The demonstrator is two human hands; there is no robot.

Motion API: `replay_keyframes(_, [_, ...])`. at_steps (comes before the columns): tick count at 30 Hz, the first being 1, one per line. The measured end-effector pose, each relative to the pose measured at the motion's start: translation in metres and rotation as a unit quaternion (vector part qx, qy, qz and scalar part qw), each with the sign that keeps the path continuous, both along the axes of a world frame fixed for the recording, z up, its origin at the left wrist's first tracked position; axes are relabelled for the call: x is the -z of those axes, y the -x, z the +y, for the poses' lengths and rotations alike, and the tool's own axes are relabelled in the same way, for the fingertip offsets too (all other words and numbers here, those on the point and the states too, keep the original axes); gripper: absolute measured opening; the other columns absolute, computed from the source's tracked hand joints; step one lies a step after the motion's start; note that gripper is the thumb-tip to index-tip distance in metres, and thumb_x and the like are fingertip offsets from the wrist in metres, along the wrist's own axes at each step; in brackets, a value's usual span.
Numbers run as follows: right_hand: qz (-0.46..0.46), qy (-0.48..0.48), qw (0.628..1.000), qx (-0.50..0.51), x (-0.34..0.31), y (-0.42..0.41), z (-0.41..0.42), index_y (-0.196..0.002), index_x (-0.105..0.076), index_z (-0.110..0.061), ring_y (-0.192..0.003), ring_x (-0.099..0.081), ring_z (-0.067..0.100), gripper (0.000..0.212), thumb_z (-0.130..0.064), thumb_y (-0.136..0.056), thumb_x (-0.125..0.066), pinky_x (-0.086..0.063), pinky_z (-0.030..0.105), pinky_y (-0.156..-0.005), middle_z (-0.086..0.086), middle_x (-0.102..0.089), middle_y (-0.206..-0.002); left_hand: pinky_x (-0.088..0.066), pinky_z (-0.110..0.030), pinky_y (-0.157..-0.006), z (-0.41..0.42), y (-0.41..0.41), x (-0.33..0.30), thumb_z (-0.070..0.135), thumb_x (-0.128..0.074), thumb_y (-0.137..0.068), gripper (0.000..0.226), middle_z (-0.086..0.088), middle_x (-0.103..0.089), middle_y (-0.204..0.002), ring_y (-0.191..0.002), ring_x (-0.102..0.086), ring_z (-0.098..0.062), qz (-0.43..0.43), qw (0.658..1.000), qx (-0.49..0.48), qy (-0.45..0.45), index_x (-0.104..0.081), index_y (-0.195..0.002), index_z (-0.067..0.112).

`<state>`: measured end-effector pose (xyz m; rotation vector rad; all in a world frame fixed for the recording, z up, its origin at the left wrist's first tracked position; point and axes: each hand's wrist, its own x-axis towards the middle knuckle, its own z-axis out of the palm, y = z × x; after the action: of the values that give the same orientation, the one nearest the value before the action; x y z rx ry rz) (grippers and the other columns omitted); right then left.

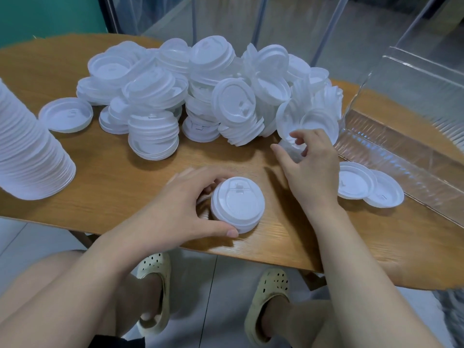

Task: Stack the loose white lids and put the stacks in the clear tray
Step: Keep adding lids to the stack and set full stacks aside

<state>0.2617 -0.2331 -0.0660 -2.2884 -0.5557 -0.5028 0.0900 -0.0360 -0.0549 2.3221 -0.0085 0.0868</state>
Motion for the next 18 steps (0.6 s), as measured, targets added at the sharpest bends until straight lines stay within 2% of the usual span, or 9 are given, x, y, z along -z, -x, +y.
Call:
replay_keyframes(5, [-0.013, -0.039, 0.999, -0.004, 0.003, -0.007, 0.01, -0.102, -0.073, -0.012, -0.089, -0.056, 0.017, 0.024, -0.031, -0.088, -0.08, -0.033, 0.018, -0.075, -0.005, -0.055, -0.097, -0.043, -0.03, -0.101, 0.002, -0.001, 0.005, 0.073, -0.084, -0.052, 0.084, 0.028, -0.059, -0.119, -0.116, -0.051, 0.0, 0.002, 1.0, -0.009, 0.005, -0.052, -0.128, 0.056])
replay_keyframes(10, [-0.036, -0.042, 0.998, -0.012, -0.002, -0.01, 0.008, -0.091, -0.073, -0.013, -0.09, -0.057, 0.022, 0.009, -0.022, -0.092, -0.074, -0.034, 0.019, -0.076, -0.006, -0.055, -0.092, -0.041, -0.024, -0.097, 0.004, -0.001, 0.005, 0.08, -0.079, -0.048, 0.087, 0.037, -0.05, -0.121, -0.117, -0.049, 0.002, 0.003, 1.0, -0.002, -0.004, -0.045, -0.126, 0.063])
replay_keyframes(12, [-0.048, -0.044, 0.997, -0.028, -0.003, -0.006, 0.005, -0.09, -0.07, -0.013, -0.088, -0.055, 0.021, 0.007, -0.018, -0.093, -0.071, -0.034, 0.02, -0.077, -0.008, -0.056, -0.09, -0.038, -0.022, -0.1, 0.004, -0.001, 0.003, 0.082, -0.078, -0.048, 0.094, 0.041, -0.046, -0.123, -0.119, -0.047, 0.004, 0.0, 1.0, 0.006, -0.008, -0.038, -0.132, 0.067])
replay_keyframes(15, [-0.04, -0.073, 0.995, -0.057, -0.009, 0.009, -0.004, -0.093, -0.066, -0.015, -0.086, -0.057, 0.012, 0.003, -0.015, -0.095, -0.068, -0.038, 0.016, -0.076, -0.01, -0.06, -0.086, -0.038, -0.027, -0.107, 0.003, 0.0, 0.001, 0.085, -0.073, -0.057, 0.102, 0.045, -0.044, -0.13, -0.124, -0.044, 0.007, -0.006, 1.0, 0.023, -0.009, -0.035, -0.148, 0.058])
replay_keyframes(16, [-0.027, -0.089, 0.993, -0.068, -0.012, 0.016, -0.009, -0.092, -0.065, -0.017, -0.082, -0.057, 0.005, 0.006, -0.014, -0.095, -0.068, -0.039, 0.013, -0.076, -0.012, -0.06, -0.083, -0.038, -0.03, -0.109, 0.002, 0.0, 0.001, 0.086, -0.071, -0.061, 0.1, 0.042, -0.046, -0.134, -0.126, -0.044, 0.006, -0.008, 0.999, 0.028, -0.013, -0.037, -0.15, 0.054])
replay_keyframes(18, [0.005, -0.115, 0.989, -0.088, -0.017, 0.031, -0.018, -0.089, -0.06, -0.025, -0.076, -0.058, 0.002, 0.017, -0.013, -0.096, -0.069, -0.04, 0.011, -0.073, -0.014, -0.062, -0.079, -0.038, -0.033, -0.111, 0.001, -0.001, 0.003, 0.083, -0.071, -0.065, 0.095, 0.036, -0.051, -0.137, -0.128, -0.045, 0.003, -0.011, 0.999, 0.029, -0.015, -0.042, -0.149, 0.051])
